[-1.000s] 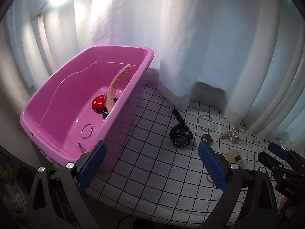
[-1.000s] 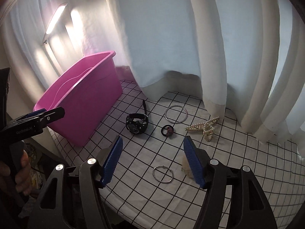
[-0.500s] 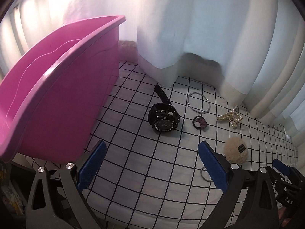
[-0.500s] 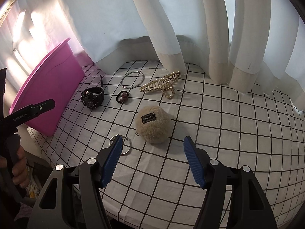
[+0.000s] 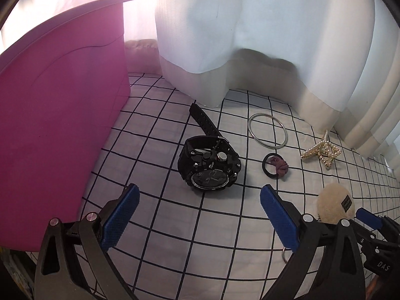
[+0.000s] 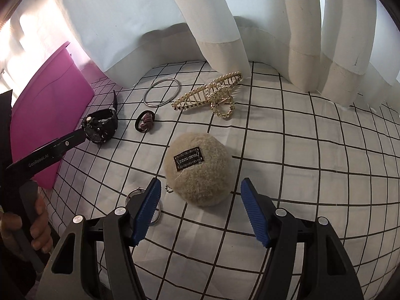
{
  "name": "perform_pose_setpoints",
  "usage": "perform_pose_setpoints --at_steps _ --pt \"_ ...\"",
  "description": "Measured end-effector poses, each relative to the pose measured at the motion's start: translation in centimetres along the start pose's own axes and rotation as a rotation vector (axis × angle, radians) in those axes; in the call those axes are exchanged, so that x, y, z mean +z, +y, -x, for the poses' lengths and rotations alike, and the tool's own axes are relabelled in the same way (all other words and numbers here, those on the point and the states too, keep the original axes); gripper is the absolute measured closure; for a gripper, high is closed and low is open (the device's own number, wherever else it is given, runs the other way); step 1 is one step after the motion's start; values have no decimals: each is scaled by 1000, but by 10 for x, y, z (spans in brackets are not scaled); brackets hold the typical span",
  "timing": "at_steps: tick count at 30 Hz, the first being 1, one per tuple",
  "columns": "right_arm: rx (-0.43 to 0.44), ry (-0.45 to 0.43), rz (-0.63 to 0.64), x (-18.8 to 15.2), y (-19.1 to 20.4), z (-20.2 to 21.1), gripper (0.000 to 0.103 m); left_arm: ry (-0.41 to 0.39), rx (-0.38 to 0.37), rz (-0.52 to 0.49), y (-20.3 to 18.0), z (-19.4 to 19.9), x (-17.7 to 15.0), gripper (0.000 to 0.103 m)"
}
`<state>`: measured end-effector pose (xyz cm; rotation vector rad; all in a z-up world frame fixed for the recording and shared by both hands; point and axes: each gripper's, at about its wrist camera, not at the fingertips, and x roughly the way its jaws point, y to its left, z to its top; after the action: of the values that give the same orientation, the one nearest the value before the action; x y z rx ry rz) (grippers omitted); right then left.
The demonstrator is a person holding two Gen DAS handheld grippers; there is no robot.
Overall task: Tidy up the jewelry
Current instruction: 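Grasp the black watch with the left tool while the right tool grasps the beige pouch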
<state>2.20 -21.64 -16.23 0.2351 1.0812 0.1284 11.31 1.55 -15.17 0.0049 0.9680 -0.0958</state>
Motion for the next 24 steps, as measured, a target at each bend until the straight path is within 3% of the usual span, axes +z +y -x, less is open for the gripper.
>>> perform_pose_setpoints --at_steps 24 --pt "-90 -9 53 5 13 -40 39 23 33 -37 -4 -65 17 7"
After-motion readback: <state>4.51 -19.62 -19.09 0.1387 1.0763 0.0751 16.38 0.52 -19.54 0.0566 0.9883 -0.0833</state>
